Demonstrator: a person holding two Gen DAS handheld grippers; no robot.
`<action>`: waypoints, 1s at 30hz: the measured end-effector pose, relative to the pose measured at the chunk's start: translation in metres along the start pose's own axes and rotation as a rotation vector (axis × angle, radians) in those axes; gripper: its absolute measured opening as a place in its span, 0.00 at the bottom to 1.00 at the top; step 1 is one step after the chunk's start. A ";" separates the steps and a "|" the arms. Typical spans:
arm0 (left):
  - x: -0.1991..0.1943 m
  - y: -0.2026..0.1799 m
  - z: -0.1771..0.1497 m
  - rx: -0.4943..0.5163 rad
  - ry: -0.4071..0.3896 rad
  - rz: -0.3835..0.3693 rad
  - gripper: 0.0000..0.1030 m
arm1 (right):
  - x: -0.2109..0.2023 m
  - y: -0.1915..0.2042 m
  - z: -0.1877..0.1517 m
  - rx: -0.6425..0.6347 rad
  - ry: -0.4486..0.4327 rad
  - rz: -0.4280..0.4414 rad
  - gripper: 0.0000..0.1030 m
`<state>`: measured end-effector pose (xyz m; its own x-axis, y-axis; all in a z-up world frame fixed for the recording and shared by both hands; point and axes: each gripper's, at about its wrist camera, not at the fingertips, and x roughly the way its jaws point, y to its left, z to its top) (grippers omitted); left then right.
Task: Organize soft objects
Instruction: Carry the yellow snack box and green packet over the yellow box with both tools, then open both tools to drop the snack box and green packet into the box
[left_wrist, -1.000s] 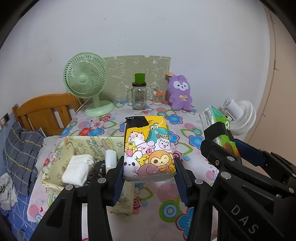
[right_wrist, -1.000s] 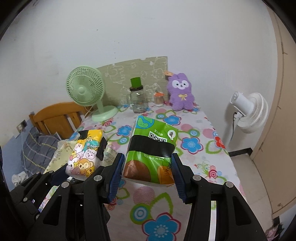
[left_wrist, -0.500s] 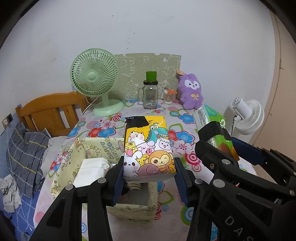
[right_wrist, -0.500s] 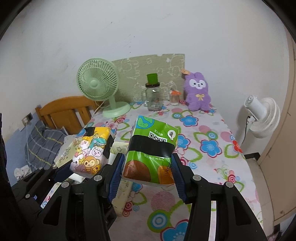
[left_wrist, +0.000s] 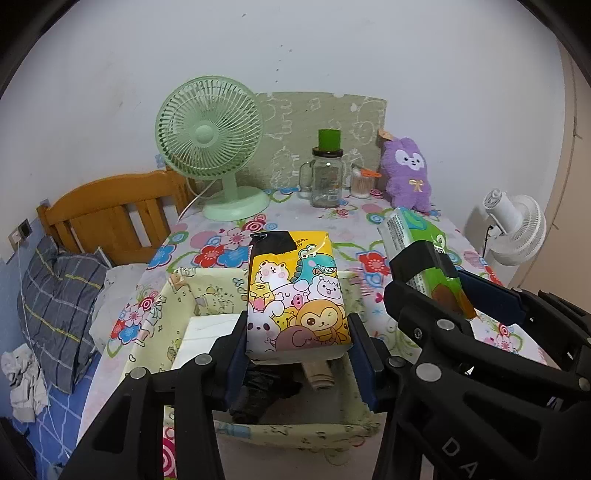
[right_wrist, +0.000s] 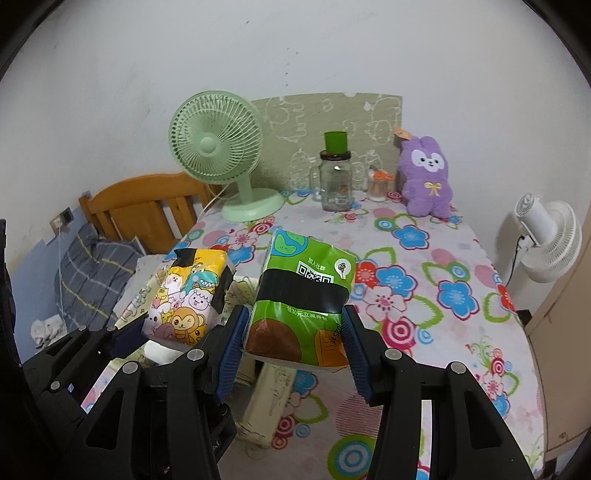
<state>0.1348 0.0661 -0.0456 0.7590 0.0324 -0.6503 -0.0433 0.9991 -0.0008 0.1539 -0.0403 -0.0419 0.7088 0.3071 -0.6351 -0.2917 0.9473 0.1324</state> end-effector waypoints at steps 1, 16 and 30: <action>0.003 0.003 0.000 -0.003 0.005 0.002 0.49 | 0.002 0.002 0.000 -0.002 0.003 0.002 0.53; 0.029 0.030 -0.010 -0.014 0.082 0.014 0.51 | 0.039 0.029 -0.004 -0.055 0.067 0.037 0.53; 0.033 0.054 -0.018 -0.027 0.104 0.047 0.75 | 0.057 0.052 -0.006 -0.090 0.104 0.084 0.53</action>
<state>0.1459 0.1203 -0.0810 0.6841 0.0747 -0.7256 -0.0961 0.9953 0.0119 0.1751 0.0255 -0.0756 0.6105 0.3695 -0.7006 -0.4068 0.9052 0.1229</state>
